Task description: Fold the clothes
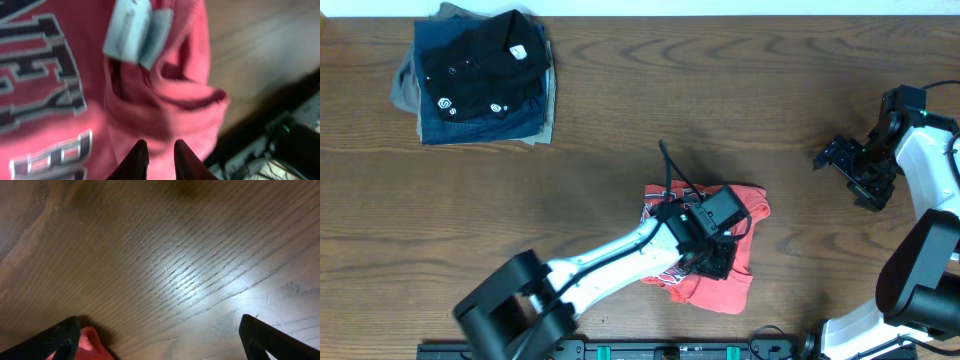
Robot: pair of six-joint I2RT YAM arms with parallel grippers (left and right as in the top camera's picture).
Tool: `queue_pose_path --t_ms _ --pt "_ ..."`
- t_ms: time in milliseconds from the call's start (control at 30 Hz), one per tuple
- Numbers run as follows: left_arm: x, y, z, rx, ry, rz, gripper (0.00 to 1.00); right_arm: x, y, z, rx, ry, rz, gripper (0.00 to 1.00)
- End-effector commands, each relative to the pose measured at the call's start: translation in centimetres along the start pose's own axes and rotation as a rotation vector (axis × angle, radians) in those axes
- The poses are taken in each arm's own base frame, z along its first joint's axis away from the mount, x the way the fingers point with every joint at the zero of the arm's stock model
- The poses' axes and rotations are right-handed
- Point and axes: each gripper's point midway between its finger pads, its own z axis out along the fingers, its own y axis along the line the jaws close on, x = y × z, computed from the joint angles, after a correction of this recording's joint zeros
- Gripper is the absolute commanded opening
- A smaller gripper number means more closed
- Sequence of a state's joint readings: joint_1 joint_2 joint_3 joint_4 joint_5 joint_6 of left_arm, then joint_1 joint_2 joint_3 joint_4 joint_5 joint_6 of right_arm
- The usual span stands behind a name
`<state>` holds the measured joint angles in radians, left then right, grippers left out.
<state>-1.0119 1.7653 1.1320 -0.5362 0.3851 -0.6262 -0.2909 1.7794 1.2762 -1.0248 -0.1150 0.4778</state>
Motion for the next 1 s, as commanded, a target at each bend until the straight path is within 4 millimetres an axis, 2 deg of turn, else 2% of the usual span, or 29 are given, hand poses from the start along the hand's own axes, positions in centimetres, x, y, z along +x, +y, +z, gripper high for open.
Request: queue_pose_path --t_ms 0,167,233,367,500,733,867,900,967 --pt "0.3 1.4 2.1 -0.036 0.028 -0.023 0.20 -0.4 0.1 -0.5 -0.005 -0.018 -0.011 0.99" --pt "0.7 -0.7 4.0 0.092 0.096 -0.016 0.19 -0.4 0.1 -0.5 -0.005 -0.018 -0.011 0.99" --pt "1.0 -1.5 4.1 0.121 0.104 -0.002 0.10 -0.4 0.1 -0.5 -0.005 -0.018 -0.011 0.99" --pt "1.0 -2.4 3.8 0.136 0.094 0.022 0.07 -0.4 0.1 -0.5 -0.005 -0.018 -0.010 0.99" --pt "0.7 -3.3 2.6 0.158 0.068 0.038 0.07 -0.4 0.1 -0.5 -0.006 -0.018 -0.010 0.99" --pt "0.2 -5.5 -1.7 0.227 -0.016 0.102 0.08 -0.4 0.1 -0.5 -0.005 -0.018 -0.010 0.99" --pt "0.6 -5.8 -3.4 0.233 -0.031 0.107 0.17 -0.4 0.1 -0.5 -0.005 -0.018 -0.010 0.99" --pt "0.8 -5.7 -3.5 0.228 -0.026 0.104 0.23 -0.4 0.1 -0.5 -0.005 -0.018 -0.010 0.99" --pt "1.4 -5.2 -3.4 0.207 -0.001 0.091 0.27 -0.4 0.1 -0.5 -0.006 -0.018 -0.010 0.99"
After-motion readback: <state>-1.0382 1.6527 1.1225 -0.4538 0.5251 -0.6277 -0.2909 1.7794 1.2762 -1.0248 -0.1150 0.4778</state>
